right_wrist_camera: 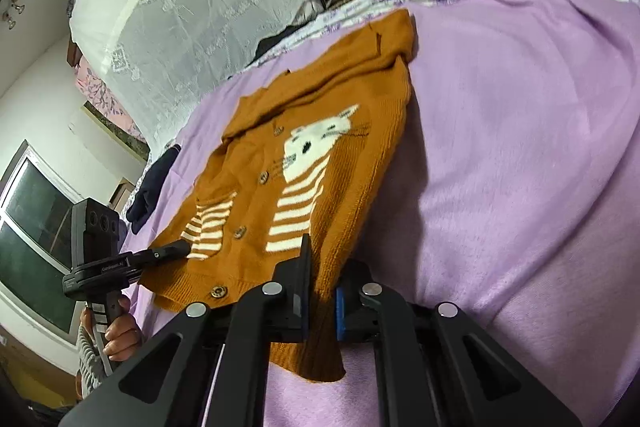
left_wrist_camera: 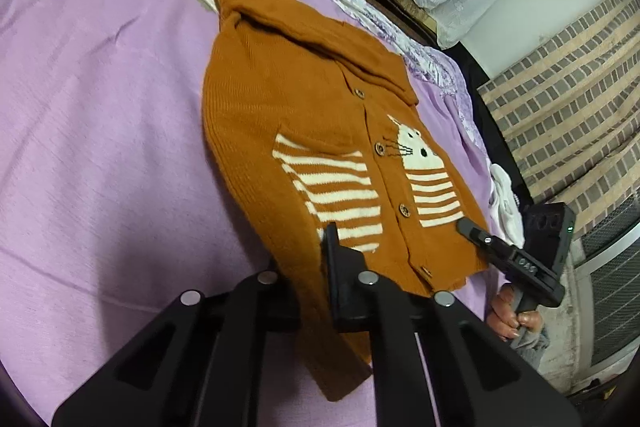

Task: Fold small clothes
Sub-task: 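Lift the held hem and fold it up over the collar with both grippers, then open both grippers and release the folded hem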

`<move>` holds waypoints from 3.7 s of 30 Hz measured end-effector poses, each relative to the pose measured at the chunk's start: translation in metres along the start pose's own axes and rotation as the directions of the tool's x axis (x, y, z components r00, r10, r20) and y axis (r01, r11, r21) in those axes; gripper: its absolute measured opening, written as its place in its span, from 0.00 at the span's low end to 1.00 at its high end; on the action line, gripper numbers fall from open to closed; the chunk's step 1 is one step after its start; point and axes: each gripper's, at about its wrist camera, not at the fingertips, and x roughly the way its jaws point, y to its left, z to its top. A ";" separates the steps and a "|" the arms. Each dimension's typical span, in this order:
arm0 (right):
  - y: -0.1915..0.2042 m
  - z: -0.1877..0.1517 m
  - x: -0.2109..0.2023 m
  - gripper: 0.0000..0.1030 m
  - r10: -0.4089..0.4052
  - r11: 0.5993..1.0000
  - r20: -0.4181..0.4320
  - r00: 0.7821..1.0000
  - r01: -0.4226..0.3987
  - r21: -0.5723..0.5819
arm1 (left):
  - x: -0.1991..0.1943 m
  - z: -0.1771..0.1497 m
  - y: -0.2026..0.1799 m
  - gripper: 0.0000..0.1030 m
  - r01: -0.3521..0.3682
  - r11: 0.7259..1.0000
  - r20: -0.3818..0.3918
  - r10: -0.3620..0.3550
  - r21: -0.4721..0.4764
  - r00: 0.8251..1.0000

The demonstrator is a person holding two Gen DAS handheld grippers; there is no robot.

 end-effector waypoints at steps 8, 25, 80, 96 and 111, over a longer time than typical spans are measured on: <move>0.005 0.010 -0.010 0.09 0.025 1.000 0.020 0.999 -0.026 0.017 | -0.013 0.007 -0.021 0.07 -0.061 0.995 0.047 0.058 0.079 0.997; 0.035 0.051 -0.016 0.08 0.071 0.997 0.042 0.997 -0.070 -0.010 | -0.033 0.051 -0.062 0.07 -0.103 0.977 0.140 0.078 0.184 0.987; -0.025 0.208 0.113 0.08 0.026 0.978 0.022 0.999 -0.030 0.205 | 0.059 0.221 0.004 0.08 -0.187 0.982 0.132 0.184 0.008 0.974; -0.037 0.206 0.104 0.25 0.017 0.979 0.055 0.998 -0.028 0.201 | 0.070 0.215 0.027 0.36 -0.205 0.978 0.148 0.207 -0.026 0.967; 0.055 0.163 0.091 0.22 0.007 0.987 -0.004 1.000 -0.008 -0.158 | 0.040 0.168 -0.024 0.49 -0.194 0.971 0.159 0.172 0.137 0.972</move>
